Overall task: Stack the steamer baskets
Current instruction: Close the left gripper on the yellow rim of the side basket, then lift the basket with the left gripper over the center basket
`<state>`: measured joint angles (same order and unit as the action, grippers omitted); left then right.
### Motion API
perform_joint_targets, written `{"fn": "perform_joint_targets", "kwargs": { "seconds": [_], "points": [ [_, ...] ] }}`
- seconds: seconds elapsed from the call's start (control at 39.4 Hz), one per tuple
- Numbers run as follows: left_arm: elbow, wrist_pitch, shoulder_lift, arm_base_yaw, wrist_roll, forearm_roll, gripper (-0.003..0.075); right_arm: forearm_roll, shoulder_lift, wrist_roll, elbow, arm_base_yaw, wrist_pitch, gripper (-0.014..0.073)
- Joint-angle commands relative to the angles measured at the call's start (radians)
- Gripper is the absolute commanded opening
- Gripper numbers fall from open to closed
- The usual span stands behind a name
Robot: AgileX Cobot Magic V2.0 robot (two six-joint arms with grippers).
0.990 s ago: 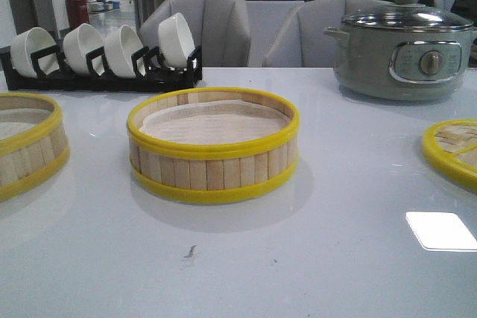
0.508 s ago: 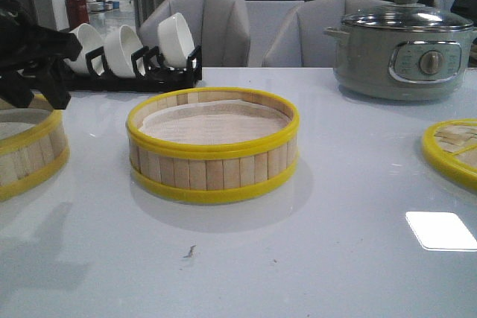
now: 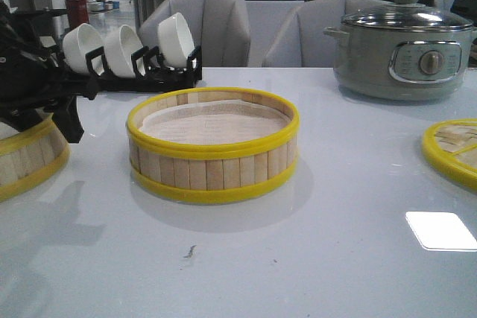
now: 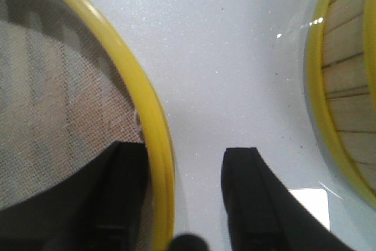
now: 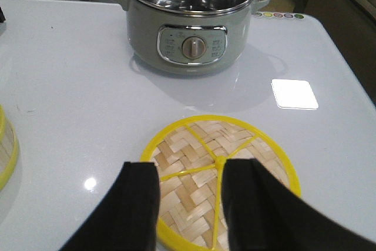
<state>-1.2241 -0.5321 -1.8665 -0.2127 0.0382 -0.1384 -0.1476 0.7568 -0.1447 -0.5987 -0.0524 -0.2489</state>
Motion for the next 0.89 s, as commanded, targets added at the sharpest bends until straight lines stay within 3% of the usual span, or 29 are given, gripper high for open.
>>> {"fn": "perform_joint_targets", "kwargs": {
  "seconds": [0.0,0.13,0.36,0.58,0.86],
  "points": [
    [-0.031,0.048,0.046,-0.004,-0.001,-0.008,0.0268,-0.010,0.000,0.005,-0.041,0.001,0.076,0.0373],
    [-0.031,0.048,0.046,-0.004,-0.001,-0.008,0.0076,-0.010,0.000,0.005,-0.041,0.001,0.076,0.0373],
    [-0.085,0.023,0.058,-0.004,-0.003,-0.009,0.0089,-0.010,0.000,0.005,-0.041,0.001,0.076,0.0373],
    [-0.242,-0.062,0.089,-0.028,-0.003,-0.034,0.0089,-0.010,0.000,0.005,-0.041,0.001,0.076,0.0373],
    [-0.460,-0.180,0.089,-0.184,-0.003,-0.036,0.0089,-0.009,0.000,0.005,-0.041,0.001,0.076,0.0373]
  ]
}}
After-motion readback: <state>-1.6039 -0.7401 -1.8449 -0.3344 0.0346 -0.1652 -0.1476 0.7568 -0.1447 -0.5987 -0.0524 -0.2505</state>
